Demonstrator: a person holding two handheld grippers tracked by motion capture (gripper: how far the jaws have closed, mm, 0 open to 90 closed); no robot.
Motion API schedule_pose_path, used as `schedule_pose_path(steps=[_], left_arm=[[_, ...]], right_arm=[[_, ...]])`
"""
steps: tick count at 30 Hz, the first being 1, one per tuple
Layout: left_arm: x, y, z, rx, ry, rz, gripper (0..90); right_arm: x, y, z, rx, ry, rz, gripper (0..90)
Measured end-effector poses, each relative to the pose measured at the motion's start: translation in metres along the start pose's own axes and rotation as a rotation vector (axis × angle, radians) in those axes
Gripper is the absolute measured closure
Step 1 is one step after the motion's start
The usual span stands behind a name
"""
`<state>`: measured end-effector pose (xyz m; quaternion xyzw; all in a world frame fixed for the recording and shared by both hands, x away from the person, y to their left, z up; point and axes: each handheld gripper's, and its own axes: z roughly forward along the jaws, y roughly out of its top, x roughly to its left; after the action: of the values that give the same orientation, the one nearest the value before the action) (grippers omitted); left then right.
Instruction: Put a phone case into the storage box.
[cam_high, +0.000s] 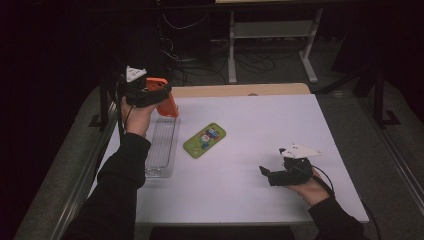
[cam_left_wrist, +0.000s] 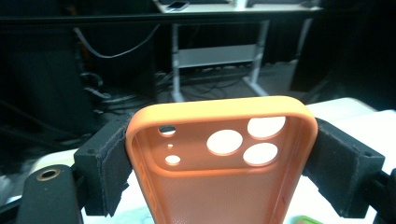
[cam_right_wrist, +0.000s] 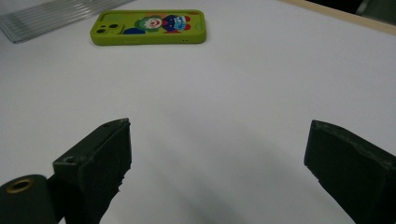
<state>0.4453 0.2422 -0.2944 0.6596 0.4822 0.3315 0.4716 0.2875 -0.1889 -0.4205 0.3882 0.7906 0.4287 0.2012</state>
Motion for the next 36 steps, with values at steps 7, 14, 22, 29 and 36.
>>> schedule_pose_path(steps=[7, 14, 22, 29, 36], left_arm=[[0.010, -0.002, 0.019, 0.026, 0.080, -0.014, 15.6], [0.008, -0.012, 0.041, 0.072, 0.147, -0.001, 15.4], [0.009, -0.029, 0.061, 0.141, 0.191, 0.007, 15.1], [0.011, -0.036, 0.068, 0.163, 0.210, -0.011, 14.9], [0.012, -0.042, 0.075, 0.200, 0.228, -0.004, 14.7]], right_arm=[[-0.001, -0.001, -0.001, -0.011, 0.000, 0.003, 6.3], [-0.002, -0.001, -0.002, -0.018, 0.005, 0.015, 6.2], [-0.004, -0.001, -0.003, -0.028, 0.002, 0.010, 6.2], [-0.004, -0.001, -0.004, -0.029, 0.002, 0.015, 6.3], [-0.004, -0.001, -0.005, -0.028, 0.001, 0.018, 6.4]])
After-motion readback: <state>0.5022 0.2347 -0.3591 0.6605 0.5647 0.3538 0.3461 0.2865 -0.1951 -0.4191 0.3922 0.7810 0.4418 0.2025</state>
